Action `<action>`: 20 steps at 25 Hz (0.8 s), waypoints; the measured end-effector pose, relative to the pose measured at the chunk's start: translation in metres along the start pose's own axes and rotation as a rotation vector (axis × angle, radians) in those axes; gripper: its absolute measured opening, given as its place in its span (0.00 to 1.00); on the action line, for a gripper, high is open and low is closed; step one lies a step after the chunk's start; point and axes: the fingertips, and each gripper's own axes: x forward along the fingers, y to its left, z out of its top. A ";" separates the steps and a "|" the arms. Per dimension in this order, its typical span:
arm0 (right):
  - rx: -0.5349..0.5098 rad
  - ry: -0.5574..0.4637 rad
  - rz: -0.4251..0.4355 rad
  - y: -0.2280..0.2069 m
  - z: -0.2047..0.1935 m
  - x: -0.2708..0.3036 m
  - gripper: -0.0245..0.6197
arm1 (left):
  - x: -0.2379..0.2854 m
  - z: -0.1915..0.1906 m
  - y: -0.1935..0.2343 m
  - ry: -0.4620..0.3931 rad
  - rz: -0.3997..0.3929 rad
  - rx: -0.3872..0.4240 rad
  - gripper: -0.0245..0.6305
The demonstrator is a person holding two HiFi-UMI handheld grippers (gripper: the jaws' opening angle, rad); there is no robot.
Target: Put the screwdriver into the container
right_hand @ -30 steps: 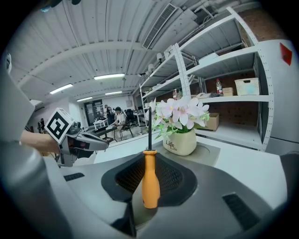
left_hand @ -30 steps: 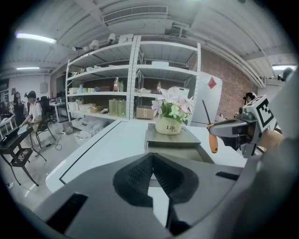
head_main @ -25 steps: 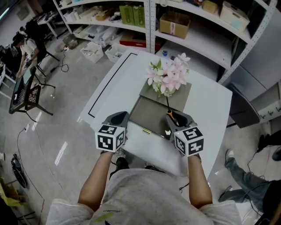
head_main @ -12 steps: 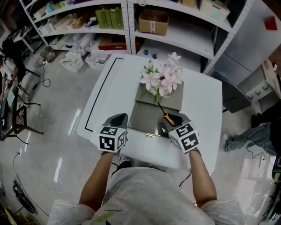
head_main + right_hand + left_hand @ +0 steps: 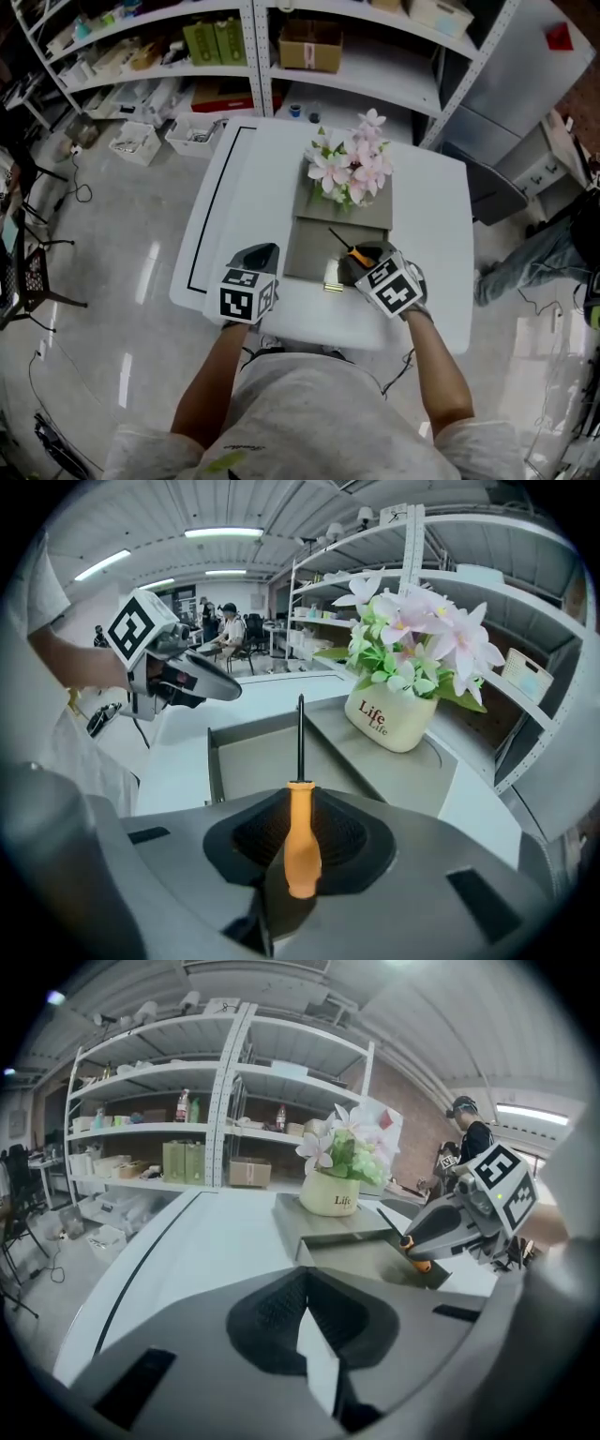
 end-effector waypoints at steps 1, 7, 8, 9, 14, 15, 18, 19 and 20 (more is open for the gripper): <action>-0.014 0.019 -0.003 0.001 -0.001 0.003 0.15 | 0.000 0.000 0.001 0.002 -0.009 0.003 0.04; -0.086 0.140 -0.023 0.005 -0.009 0.017 0.15 | -0.001 -0.004 0.009 0.017 -0.059 0.030 0.04; -0.094 0.158 -0.024 0.006 -0.011 0.019 0.15 | -0.002 -0.004 0.010 0.018 -0.065 0.032 0.04; -0.102 0.177 -0.024 0.007 -0.013 0.021 0.15 | -0.002 -0.004 0.012 0.018 -0.071 0.033 0.04; -0.155 0.258 -0.020 0.011 -0.020 0.032 0.15 | -0.002 -0.006 0.017 0.020 -0.095 0.040 0.04; -0.166 0.273 -0.017 0.011 -0.021 0.033 0.15 | -0.003 -0.007 0.018 0.022 -0.098 0.040 0.04; -0.196 0.315 -0.011 0.013 -0.022 0.038 0.15 | -0.004 -0.009 0.021 0.026 -0.103 0.040 0.04; -0.204 0.327 -0.009 0.013 -0.022 0.039 0.15 | -0.005 -0.009 0.022 0.027 -0.104 0.041 0.04; -0.212 0.338 -0.007 0.014 -0.023 0.041 0.15 | -0.005 -0.010 0.022 0.028 -0.104 0.041 0.04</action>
